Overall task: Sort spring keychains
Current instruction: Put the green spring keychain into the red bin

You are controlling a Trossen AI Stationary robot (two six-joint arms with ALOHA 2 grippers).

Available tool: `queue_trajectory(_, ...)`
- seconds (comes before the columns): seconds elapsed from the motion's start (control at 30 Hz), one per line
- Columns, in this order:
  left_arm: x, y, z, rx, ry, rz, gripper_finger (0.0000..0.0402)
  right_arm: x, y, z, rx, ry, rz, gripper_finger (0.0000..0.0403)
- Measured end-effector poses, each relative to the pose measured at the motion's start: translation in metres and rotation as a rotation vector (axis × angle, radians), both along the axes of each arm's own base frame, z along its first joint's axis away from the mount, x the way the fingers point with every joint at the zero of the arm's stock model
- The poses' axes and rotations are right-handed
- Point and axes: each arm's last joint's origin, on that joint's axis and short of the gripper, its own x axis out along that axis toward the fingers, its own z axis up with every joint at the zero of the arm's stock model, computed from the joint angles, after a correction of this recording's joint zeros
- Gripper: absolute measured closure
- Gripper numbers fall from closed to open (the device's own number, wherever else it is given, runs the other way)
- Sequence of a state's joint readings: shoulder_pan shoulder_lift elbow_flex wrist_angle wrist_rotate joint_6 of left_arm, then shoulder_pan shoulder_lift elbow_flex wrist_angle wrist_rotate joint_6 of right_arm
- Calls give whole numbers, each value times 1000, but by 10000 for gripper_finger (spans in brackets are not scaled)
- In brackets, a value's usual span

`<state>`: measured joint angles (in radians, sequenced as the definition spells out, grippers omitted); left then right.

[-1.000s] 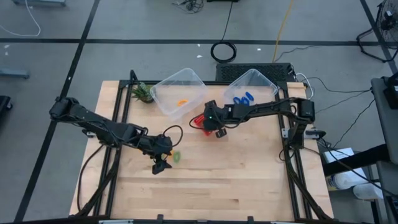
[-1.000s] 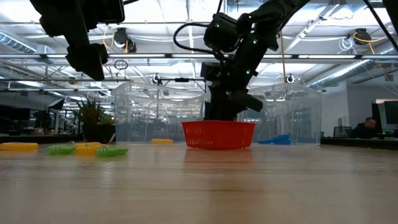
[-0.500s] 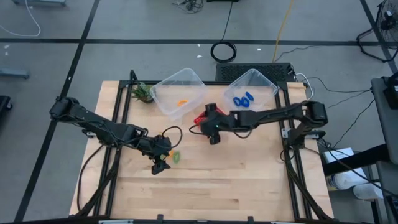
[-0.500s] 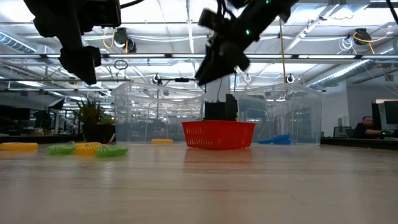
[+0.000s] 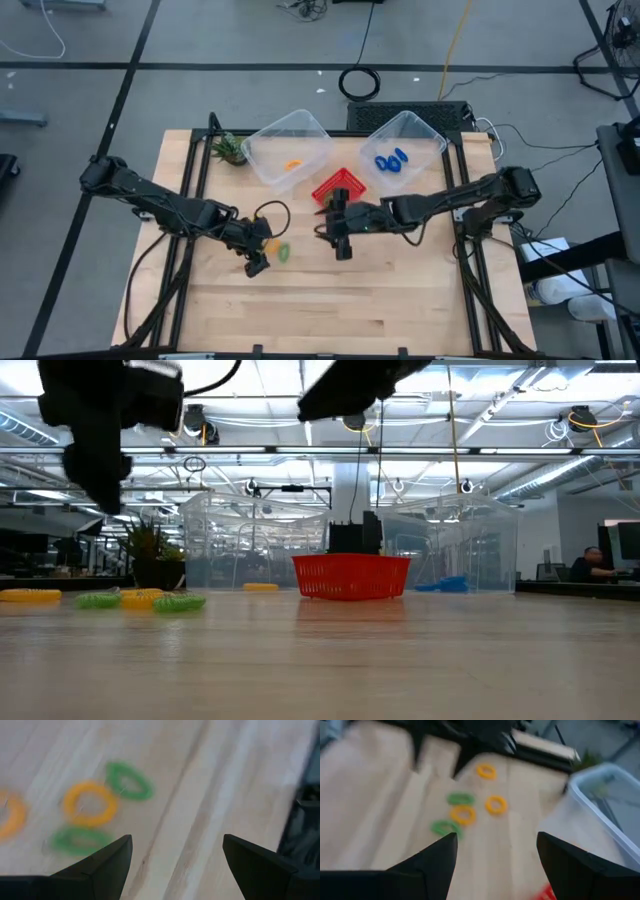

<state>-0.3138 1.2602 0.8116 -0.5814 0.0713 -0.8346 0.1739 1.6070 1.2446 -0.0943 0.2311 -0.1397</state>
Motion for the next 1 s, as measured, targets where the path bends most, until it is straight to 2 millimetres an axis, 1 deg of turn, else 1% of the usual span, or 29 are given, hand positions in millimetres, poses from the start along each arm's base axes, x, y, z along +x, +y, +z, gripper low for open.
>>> queue_trajectory(0.1,-6,3,-4,-30,108,179,80,-1,13,3,6,-33,38,144)
queue_trajectory(0.23,-19,11,-10,11,254,401,80,-4,26,3,7,-32,72,145)
queue_trajectory(0.4,-30,16,-16,110,381,570,80,-7,40,3,6,-32,111,145)
queue_trajectory(0.63,-24,14,-29,116,444,634,80,-10,49,3,2,-31,139,145)
queue_trajectory(1.0,0,4,-67,92,533,626,80,-13,55,1,-9,-10,162,145)
